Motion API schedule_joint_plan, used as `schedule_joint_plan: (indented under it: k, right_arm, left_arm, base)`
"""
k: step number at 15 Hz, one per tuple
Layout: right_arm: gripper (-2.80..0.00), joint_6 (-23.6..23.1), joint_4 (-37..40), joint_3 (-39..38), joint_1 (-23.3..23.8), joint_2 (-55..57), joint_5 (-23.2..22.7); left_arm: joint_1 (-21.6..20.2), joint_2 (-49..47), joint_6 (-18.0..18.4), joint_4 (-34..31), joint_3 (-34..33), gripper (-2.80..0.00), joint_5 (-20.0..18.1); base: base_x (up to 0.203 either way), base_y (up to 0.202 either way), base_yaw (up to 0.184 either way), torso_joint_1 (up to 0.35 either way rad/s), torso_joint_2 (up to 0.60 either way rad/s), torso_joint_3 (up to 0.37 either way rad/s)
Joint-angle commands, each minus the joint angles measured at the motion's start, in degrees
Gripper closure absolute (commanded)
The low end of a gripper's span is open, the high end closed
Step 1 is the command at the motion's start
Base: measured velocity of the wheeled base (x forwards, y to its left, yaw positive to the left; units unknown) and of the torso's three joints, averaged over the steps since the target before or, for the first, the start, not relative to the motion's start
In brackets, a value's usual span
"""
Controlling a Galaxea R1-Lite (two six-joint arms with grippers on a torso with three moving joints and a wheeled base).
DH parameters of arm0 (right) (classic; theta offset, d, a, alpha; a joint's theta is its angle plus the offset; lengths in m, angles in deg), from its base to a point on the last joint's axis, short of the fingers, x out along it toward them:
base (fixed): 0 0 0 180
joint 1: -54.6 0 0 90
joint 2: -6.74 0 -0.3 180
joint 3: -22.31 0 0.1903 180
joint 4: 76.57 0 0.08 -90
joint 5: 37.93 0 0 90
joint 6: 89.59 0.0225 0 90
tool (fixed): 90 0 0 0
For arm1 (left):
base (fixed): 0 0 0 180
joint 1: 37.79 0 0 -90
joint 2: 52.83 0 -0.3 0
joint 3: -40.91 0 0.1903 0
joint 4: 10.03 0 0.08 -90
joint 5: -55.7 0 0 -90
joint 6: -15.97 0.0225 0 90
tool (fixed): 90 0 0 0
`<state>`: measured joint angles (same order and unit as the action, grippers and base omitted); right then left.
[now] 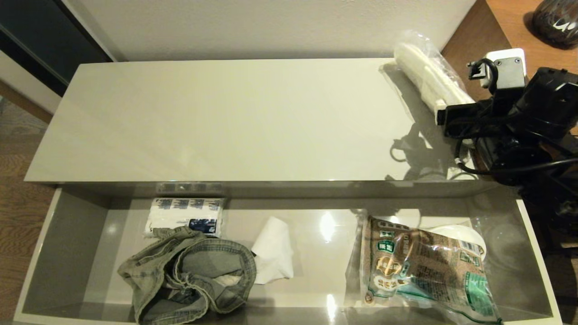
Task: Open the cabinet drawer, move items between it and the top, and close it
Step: Place the disposable slippers on the table
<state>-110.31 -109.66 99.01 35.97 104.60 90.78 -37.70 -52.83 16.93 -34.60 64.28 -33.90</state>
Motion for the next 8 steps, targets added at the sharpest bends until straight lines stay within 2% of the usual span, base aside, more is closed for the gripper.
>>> schedule_joint_plan:
  k: [1,4,6,8]
  right_arm:
    - [-2.8,-0.19,-2.52,-0.06,-0.01,0.57,0.58]
    - [-2.8,-0.23,-2.35,0.13,-0.13,-1.12,0.66]
    - [-2.8,-1.1,-1.98,0.42,0.02,-6.84,0.85]
    - [-2.8,-2.22,-0.82,0.23,2.28,-10.47,0.83]
  left_arm:
    - [-0.01,-0.09,0.01,-0.02,0.0,0.0,0.04]
    - [-0.01,-0.09,0.01,-0.02,0.0,0.0,0.04]
    - [-0.01,-0.09,0.01,-0.02,0.0,0.0,0.04]
    - [-0.01,-0.09,0.01,-0.02,0.0,0.0,0.04]
  base:
    - [0.0,0.0,0.0,0.0,0.0,0.0]
    - [0.0,0.0,0.0,0.0,0.0,0.0]
    - [0.0,0.0,0.0,0.0,0.0,0.0]
    - [0.0,0.0,0.0,0.0,0.0,0.0]
